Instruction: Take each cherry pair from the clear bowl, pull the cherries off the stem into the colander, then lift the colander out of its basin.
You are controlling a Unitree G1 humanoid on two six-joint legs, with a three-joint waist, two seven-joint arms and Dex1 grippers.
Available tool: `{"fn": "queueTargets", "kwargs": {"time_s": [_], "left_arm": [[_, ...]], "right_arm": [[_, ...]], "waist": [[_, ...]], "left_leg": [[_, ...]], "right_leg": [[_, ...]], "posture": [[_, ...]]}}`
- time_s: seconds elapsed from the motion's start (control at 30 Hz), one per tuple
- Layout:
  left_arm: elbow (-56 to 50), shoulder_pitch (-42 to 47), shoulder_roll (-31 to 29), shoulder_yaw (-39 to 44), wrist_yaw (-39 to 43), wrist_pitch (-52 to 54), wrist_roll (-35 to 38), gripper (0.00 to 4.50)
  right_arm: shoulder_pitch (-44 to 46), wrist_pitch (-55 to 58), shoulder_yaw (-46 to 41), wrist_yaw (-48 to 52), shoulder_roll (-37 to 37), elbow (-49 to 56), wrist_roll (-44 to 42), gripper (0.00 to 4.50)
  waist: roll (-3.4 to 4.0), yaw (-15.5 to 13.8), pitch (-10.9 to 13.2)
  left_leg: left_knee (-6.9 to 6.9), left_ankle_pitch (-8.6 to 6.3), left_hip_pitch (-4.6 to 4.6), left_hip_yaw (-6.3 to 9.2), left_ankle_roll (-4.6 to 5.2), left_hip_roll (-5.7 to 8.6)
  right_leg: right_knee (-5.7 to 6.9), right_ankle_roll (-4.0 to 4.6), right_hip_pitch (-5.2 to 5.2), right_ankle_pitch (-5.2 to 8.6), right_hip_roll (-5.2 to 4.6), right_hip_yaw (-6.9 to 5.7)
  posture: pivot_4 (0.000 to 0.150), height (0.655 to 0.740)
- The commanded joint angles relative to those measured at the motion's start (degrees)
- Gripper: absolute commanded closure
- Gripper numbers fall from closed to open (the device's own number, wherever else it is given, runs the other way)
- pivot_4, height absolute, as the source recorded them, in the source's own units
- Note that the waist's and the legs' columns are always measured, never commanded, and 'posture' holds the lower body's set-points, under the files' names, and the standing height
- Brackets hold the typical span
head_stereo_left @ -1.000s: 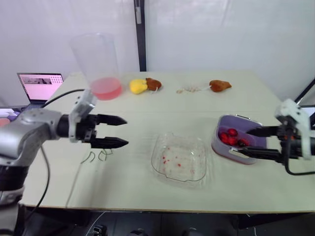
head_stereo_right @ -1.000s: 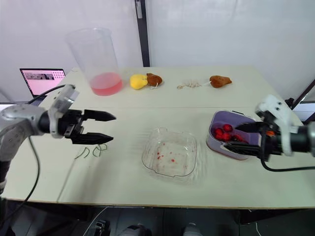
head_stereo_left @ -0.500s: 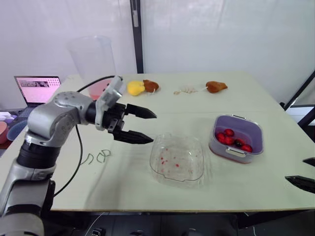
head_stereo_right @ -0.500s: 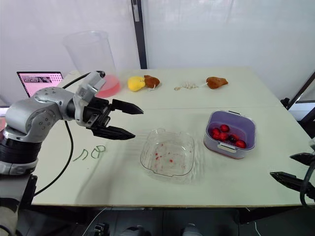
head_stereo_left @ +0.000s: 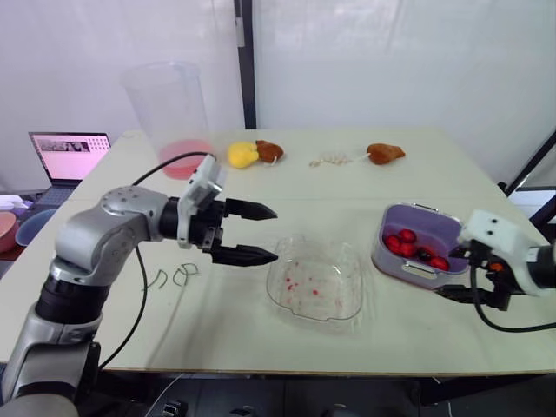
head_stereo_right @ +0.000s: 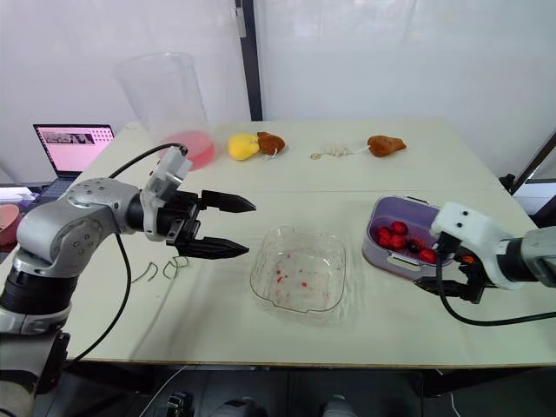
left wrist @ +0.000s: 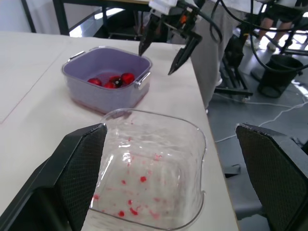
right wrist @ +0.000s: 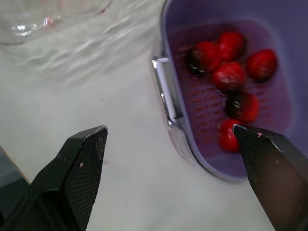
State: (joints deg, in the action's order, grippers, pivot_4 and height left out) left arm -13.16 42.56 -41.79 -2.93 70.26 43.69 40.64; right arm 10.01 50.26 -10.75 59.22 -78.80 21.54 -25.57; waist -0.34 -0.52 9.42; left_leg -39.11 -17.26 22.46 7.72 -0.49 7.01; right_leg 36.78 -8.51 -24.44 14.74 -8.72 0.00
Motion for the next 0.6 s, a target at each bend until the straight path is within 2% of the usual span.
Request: {"fn": "queueTargets", "kwargs": {"time_s": [0.03,0.17,0.27,0.37,0.53,0.6], "left_arm": [[-3.1,-0.8,-0.6,2.4,-2.4,0.8,1.1,0.02],[-4.7,-1.8,-0.8,2.9,-4.3,1.5,1.3,0.02],[-5.9,-3.0,-1.5,3.1,-5.3,1.9,1.1,0.00],[-6.6,-3.4,-1.6,3.3,-6.0,2.2,1.5,0.00],[-7.3,-3.6,-1.7,3.3,-7.1,2.7,2.1,0.00],[-7.5,-3.4,-1.5,3.1,-7.7,2.8,2.2,0.00]], "right_arm": [[7.8,-2.0,8.5,0.4,1.1,-1.5,3.7,0.00],[14.4,-2.8,15.8,1.7,3.2,-4.7,7.4,0.00],[16.8,-3.3,19.2,3.0,3.7,-7.4,9.8,0.87],[17.7,-3.9,20.2,4.1,4.1,-8.4,10.8,2.24],[18.7,-4.2,20.1,5.7,4.7,-8.7,11.1,2.24],[19.0,-3.9,19.6,5.9,5.0,-8.9,11.1,2.71]], "waist": [[0.01,0.1,0.0],[0.00,0.1,0.0],[0.01,-0.1,0.0],[0.01,-0.1,0.0],[0.02,-0.1,0.0],[0.01,-0.1,0.0]], "left_leg": [[0.01,0.00,0.00,0.00,0.00,-0.01],[0.03,0.00,0.01,0.00,0.00,-0.01],[0.02,0.00,0.03,0.01,0.00,0.01],[0.03,0.00,0.02,0.02,0.00,0.02],[0.03,0.00,0.02,0.02,0.00,0.01],[0.04,0.00,0.02,0.02,0.00,0.01]], "right_leg": [[0.00,0.00,-0.01,0.00,0.01,0.00],[-0.02,0.00,-0.03,0.00,0.02,0.00],[-0.03,0.00,-0.03,0.00,0.01,0.01],[-0.02,0.00,-0.04,0.00,0.01,0.00],[-0.02,0.00,-0.04,0.00,0.02,0.01],[-0.02,0.00,-0.05,0.00,0.02,0.00]], "posture": [[0.150,0.7400],[0.150,0.7400],[0.150,0.7400],[0.150,0.7400],[0.150,0.7400],[0.150,0.7400]]}}
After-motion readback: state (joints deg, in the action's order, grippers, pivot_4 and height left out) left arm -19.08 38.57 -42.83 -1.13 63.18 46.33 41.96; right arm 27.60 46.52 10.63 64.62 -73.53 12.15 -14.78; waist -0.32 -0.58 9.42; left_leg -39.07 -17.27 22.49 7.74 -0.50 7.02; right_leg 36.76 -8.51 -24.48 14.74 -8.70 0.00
